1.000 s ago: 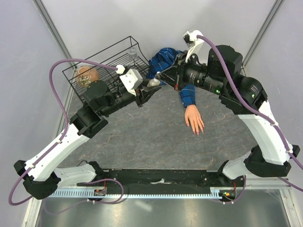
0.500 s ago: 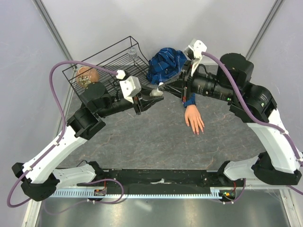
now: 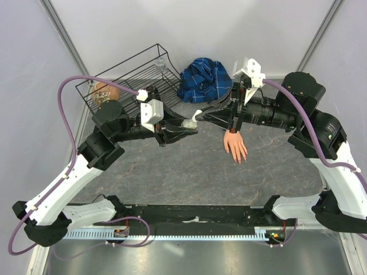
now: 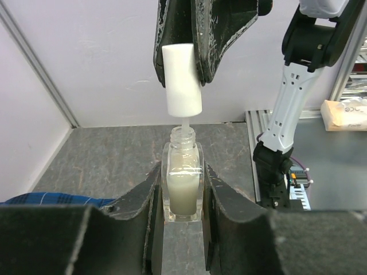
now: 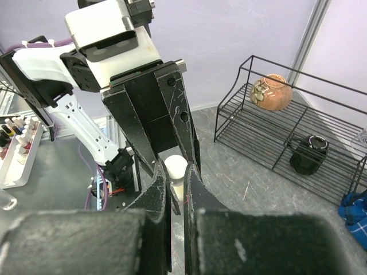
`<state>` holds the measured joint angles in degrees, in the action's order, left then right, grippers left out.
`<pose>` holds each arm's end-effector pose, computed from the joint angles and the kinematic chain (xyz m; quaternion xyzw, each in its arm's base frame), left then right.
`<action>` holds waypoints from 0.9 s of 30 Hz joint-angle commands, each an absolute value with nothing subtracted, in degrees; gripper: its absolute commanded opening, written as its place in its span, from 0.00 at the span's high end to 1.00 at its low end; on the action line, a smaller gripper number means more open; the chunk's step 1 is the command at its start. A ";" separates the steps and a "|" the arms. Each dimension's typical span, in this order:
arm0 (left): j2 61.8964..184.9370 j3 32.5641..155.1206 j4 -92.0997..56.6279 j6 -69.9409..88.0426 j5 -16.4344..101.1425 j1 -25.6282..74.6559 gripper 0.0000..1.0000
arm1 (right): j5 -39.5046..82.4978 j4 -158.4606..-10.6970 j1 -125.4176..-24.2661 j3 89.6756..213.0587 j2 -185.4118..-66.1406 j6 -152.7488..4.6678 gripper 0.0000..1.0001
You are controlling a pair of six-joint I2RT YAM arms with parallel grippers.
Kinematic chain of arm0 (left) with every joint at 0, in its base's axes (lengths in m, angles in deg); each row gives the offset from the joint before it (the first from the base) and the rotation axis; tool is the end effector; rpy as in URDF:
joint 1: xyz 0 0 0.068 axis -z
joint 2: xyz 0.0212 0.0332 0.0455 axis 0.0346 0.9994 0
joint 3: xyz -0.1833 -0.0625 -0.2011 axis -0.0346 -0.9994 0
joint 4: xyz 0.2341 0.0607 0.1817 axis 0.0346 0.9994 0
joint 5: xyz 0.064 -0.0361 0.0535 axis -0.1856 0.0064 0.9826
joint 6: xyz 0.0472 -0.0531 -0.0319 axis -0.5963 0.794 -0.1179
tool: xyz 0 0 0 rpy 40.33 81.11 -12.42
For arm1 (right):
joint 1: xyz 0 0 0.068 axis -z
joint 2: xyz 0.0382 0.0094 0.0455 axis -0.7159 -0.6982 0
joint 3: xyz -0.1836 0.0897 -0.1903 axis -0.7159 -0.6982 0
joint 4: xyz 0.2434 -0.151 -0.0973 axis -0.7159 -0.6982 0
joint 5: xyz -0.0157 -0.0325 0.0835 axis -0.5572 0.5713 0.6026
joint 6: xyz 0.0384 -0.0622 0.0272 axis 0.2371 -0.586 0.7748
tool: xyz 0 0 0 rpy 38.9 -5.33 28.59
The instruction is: Paint the nails
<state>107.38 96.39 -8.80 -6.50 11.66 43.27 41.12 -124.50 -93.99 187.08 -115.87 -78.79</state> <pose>0.1595 -0.2204 0.4991 0.4859 0.4542 -0.4555 0.5917 0.1420 0.2051 0.6007 -0.4233 0.5687 0.4427 0.5490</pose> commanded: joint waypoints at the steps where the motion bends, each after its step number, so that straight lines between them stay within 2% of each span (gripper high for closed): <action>1: 105.93 97.61 -10.71 -4.29 10.00 42.66 0.98 | 43.12 -122.30 -94.23 186.74 -114.83 -79.54 1.00; 27: 105.67 97.26 -9.13 -4.81 11.94 42.57 0.98 | 39.87 -123.80 -94.23 188.50 -114.30 -79.54 1.00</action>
<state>106.86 96.39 -8.02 -5.71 11.28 42.96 40.60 -123.93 -93.99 187.00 -115.06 -78.79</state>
